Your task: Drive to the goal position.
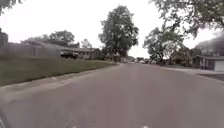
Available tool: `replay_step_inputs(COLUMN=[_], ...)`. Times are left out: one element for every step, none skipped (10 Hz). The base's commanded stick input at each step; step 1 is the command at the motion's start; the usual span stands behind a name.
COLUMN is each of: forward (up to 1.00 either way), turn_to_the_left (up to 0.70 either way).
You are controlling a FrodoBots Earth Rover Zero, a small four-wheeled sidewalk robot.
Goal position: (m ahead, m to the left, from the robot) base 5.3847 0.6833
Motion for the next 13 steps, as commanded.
replay_step_inputs(forward=[0.7, 0.7, 0.7, 0.7, 0.7, 0.7, 0.7, 0.7, 0.7, 0.7, 0.7, 0.7, 0.7], turn_to_the_left=[0.0, 0.0, 0.0, 0.0, -0.29, -0.35, -0.35, -0.35, -0.35, -0.35, -0.04, 0.0, 0.0])
